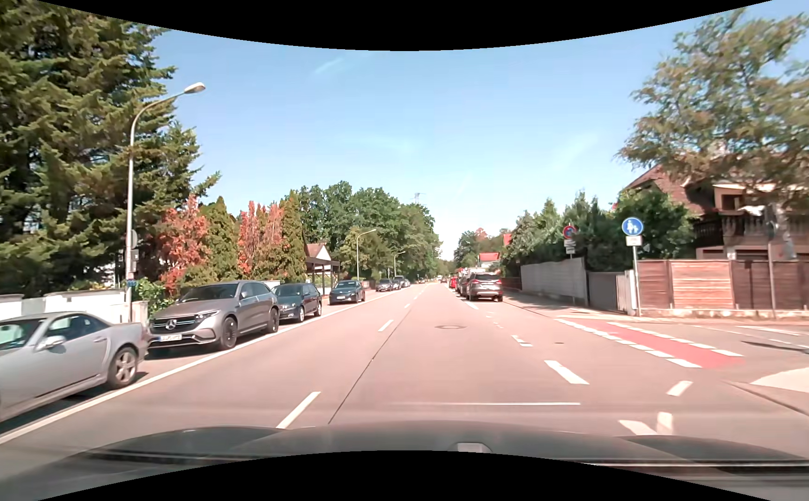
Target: Follow the waypoints while adhering to traffic rules and regulations
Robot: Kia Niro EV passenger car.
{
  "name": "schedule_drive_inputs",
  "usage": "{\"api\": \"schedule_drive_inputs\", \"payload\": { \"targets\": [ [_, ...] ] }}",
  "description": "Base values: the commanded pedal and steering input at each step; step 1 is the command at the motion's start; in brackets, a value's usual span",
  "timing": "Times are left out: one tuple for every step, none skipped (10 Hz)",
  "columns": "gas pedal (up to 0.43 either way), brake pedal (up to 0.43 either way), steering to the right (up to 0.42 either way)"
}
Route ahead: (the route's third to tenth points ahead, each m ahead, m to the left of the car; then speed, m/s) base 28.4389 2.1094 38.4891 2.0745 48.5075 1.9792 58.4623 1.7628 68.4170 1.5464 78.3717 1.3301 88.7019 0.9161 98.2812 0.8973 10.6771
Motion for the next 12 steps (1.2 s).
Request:
{"api": "schedule_drive_inputs", "payload": {
  "targets": [
    [0.008,0.0,-0.004],
    [0.008,0.0,-0.004],
    [0.008,0.0,-0.003],
    [0.008,0.0,-0.003],
    [0.008,0.0,-0.003],
    [0.008,0.0,-0.003],
    [0.008,0.0,-0.003],
    [0.008,0.0,-0.003],
    [0.008,0.0,-0.003],
    [0.008,0.0,-0.003],
    [0.008,0.0,-0.003],
    [0.008,0.0,-0.003]
  ]
}}
